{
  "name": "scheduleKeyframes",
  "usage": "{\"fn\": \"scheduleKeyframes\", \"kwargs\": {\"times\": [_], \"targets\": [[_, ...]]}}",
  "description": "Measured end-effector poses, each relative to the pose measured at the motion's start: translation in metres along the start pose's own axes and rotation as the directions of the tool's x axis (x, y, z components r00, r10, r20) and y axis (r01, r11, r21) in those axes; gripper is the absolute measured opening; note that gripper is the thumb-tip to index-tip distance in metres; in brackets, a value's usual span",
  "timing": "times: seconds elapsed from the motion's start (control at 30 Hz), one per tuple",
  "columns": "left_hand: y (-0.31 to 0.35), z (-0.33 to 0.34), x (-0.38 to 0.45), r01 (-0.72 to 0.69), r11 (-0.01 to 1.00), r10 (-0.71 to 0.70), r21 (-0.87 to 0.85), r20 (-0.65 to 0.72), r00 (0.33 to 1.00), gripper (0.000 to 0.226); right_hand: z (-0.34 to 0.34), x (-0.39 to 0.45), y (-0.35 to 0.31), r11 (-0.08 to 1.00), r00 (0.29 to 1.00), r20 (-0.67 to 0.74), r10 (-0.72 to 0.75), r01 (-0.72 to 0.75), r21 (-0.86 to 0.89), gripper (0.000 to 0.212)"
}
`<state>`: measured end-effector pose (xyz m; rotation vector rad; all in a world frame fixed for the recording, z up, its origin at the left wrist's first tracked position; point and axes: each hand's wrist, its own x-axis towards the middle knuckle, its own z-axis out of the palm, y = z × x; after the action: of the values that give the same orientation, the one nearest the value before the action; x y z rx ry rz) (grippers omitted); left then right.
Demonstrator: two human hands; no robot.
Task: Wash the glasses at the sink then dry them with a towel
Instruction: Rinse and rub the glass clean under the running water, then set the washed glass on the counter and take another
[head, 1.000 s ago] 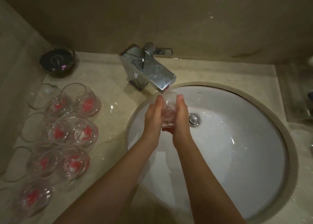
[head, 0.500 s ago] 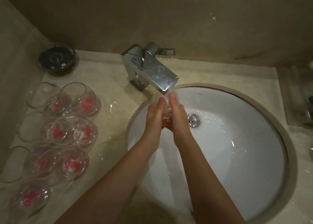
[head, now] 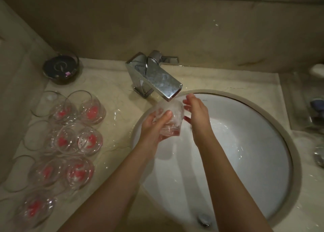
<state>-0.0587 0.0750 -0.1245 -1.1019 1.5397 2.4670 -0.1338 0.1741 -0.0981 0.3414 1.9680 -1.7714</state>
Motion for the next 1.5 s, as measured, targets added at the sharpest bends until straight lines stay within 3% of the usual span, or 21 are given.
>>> {"fn": "scheduleKeyframes", "kwargs": {"times": [0.23, 0.63, 0.9, 1.03, 1.17, 1.27, 1.33, 1.4, 1.5], "targets": [[0.005, 0.003, -0.002, -0.032, 0.999, 0.032, -0.001, 0.003, 0.999, 0.070, 0.021, 0.003, -0.066, 0.978, 0.972, 0.100, -0.211, 0.209, 0.030, 0.051], [-0.007, -0.003, -0.007, 0.024, 0.999, -0.025, -0.028, -0.008, 1.000, 0.076, 0.036, -0.012, -0.070, 0.968, 0.965, 0.071, -0.251, 0.252, -0.013, 0.045], [-0.006, 0.001, -0.015, 0.004, 1.000, -0.005, 0.030, 0.030, 1.000, 0.078, 0.032, -0.019, -0.060, 0.969, 0.959, 0.139, -0.245, 0.245, 0.019, 0.048], [-0.006, 0.006, -0.021, -0.024, 0.999, 0.022, 0.047, 0.032, 0.999, 0.077, 0.008, -0.033, -0.033, 0.987, 0.983, 0.100, -0.157, 0.159, -0.013, 0.047], [-0.008, 0.012, -0.028, 0.055, 0.995, -0.056, 0.085, 0.013, 0.998, 0.059, -0.007, -0.052, 0.016, 0.981, 0.995, 0.024, 0.092, -0.086, -0.172, 0.057], [-0.006, 0.013, -0.036, 0.272, 0.936, -0.289, 0.221, 0.045, 0.956, 0.054, -0.017, -0.050, 0.028, 0.909, 0.947, -0.022, 0.321, -0.315, -0.273, 0.061], [-0.005, 0.013, -0.042, 0.367, 0.893, -0.390, 0.260, 0.041, 0.920, 0.047, -0.026, -0.046, 0.031, 0.855, 0.886, 0.029, 0.462, -0.436, -0.280, 0.073], [-0.008, 0.014, -0.045, 0.408, 0.877, -0.432, 0.255, 0.042, 0.901, 0.044, -0.033, -0.044, 0.034, 0.827, 0.851, 0.077, 0.519, -0.478, -0.294, 0.076], [-0.011, 0.020, -0.049, 0.404, 0.877, -0.427, 0.261, 0.039, 0.903, 0.043, -0.043, -0.046, 0.037, 0.830, 0.854, 0.073, 0.515, -0.477, -0.288, 0.068]]}}
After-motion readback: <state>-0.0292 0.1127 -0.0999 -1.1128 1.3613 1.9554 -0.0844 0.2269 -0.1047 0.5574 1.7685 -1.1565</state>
